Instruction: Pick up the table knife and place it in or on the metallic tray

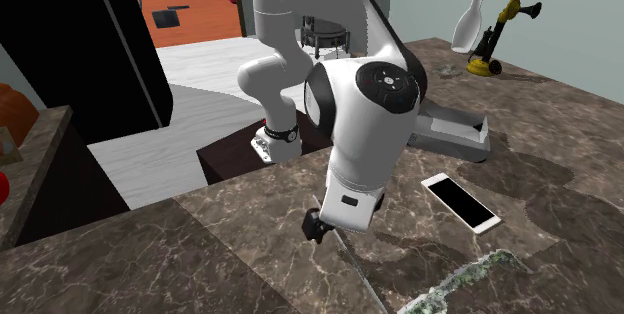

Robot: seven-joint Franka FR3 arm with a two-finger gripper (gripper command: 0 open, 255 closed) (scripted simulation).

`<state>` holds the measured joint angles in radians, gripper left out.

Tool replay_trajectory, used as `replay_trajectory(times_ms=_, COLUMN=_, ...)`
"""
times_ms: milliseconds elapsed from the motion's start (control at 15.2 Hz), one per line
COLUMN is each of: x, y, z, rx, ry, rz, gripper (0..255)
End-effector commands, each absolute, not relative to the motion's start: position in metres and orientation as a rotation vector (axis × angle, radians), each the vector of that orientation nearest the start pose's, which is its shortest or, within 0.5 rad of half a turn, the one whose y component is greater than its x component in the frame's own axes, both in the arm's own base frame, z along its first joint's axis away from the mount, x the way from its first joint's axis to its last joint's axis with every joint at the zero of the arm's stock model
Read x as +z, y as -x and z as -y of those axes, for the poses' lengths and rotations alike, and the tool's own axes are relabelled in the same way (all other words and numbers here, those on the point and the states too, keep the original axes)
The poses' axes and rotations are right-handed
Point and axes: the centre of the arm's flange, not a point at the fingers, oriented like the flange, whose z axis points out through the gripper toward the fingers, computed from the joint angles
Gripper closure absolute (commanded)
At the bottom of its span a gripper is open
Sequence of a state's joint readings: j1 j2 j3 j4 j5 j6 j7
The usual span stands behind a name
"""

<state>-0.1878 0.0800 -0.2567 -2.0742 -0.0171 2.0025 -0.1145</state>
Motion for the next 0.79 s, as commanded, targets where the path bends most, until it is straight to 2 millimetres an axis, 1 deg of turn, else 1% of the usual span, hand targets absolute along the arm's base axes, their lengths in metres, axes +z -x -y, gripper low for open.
replay_trajectory(times_ms=0, x=0.3765, y=-0.4901, z=0.2331, rx=0.239, ry=3.085, rz=-0.502, gripper=0)
replay_trajectory(times_ms=396, x=0.3765, y=-0.4902, z=0.2331, rx=0.239, ry=3.085, rz=-0.502, gripper=0)
replay_trajectory(times_ms=462, x=0.3765, y=-0.4902, z=0.2331, rx=0.239, ry=3.085, rz=-0.502, gripper=255)
replay_trajectory(times_ms=726, x=0.3765, y=-0.4902, z=0.2331, rx=0.239, ry=3.085, rz=-0.502, gripper=255)
